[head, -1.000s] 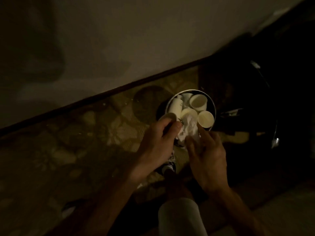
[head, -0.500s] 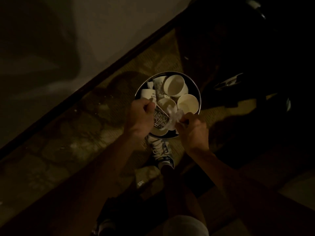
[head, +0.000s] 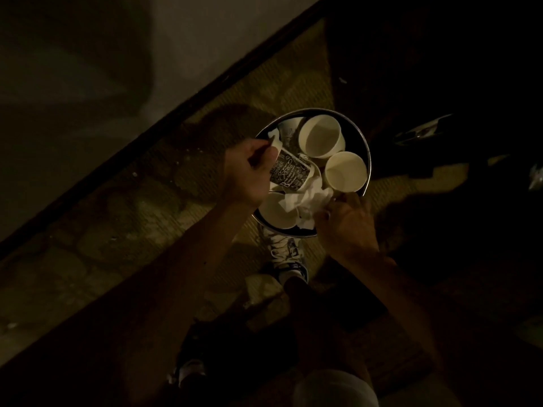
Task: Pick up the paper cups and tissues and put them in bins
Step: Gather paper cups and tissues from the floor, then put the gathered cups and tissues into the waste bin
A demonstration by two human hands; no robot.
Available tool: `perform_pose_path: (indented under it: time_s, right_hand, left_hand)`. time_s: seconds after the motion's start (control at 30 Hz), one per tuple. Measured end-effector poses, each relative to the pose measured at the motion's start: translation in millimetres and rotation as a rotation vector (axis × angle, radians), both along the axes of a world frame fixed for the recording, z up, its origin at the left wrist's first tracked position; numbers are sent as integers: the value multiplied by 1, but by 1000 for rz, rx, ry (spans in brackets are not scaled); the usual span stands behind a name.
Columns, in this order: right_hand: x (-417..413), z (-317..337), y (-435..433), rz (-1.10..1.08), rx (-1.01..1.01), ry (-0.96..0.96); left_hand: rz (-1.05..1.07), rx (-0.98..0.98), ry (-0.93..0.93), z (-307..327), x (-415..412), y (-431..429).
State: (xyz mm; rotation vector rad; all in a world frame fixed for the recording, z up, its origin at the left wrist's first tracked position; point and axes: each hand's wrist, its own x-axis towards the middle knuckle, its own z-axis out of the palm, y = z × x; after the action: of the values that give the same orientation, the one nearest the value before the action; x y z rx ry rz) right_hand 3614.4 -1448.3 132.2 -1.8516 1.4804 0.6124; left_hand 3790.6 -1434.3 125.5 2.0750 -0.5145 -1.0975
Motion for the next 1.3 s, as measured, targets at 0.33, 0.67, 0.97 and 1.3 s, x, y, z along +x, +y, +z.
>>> perform_pose_path:
  time_s: [0.33, 0.67, 0.97, 1.3]
  right_hand:
    - [28, 82, 21, -30, -134, -210]
    - [157, 275, 201, 396, 24, -671]
    - [283, 380, 439, 992, 245, -746]
    - [369, 398, 674, 1519, 404, -685]
  left_hand:
    - [-88, 40, -151, 75, 48, 50]
    - [-861, 331, -522, 357, 168, 284]
    - [-345, 370, -723, 484, 192, 647]
    - [535, 417, -442, 442, 142, 873]
